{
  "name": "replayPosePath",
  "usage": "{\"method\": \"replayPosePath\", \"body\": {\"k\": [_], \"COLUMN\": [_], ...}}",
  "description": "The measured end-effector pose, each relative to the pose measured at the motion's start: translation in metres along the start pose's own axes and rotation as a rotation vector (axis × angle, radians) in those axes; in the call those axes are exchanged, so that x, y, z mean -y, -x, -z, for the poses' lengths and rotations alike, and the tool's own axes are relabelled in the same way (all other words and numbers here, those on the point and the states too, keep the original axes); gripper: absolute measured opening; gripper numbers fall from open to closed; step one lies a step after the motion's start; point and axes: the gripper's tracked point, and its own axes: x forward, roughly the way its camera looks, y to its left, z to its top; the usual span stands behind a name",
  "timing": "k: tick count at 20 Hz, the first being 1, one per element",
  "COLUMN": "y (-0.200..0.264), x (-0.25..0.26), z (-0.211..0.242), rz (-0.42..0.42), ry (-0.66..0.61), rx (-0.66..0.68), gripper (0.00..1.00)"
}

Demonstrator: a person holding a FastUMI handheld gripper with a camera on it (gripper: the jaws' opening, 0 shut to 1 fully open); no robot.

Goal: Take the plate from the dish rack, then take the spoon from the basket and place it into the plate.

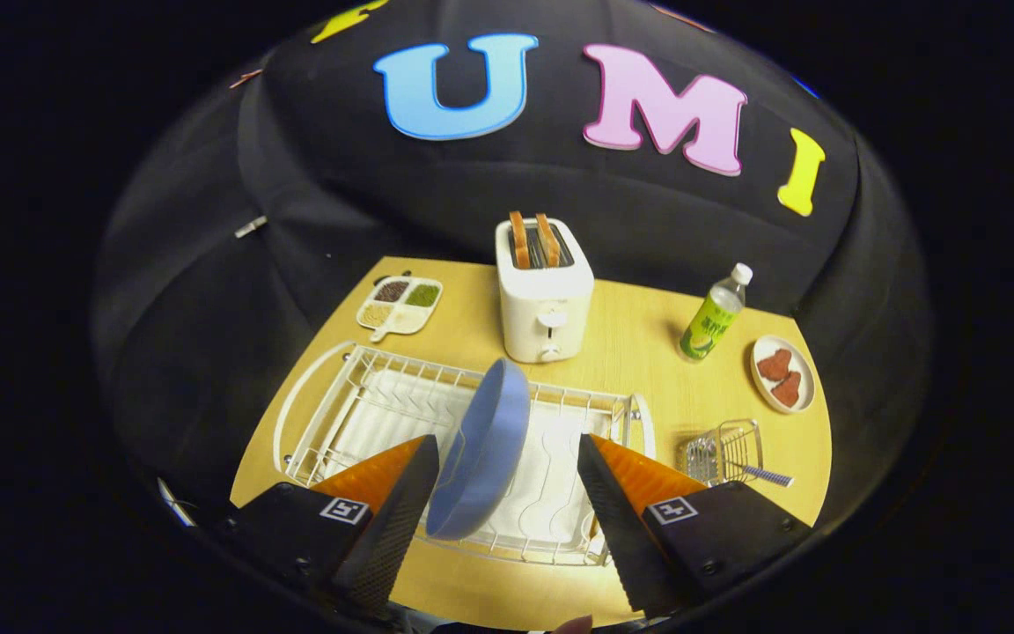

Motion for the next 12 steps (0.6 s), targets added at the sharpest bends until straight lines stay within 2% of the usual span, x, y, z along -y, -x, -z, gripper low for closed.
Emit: {"method": "replayPosePath", "body": {"k": [4,7,8,12], "y": [-0.033,-0.049,-0.055,-0.066], "x": [-0.005,-0.005,-0.001,0.003], "z": [0.015,0.021,0.027,0.04], "rz": [0.05,0.095,0.122,0.211], "ry": [-0.094,-0.099,-0.093,-0.113], "rx": [-0.111,-0.157,-0.189,-0.297], "gripper": [0.93,0.77,0.74,0.45]}}
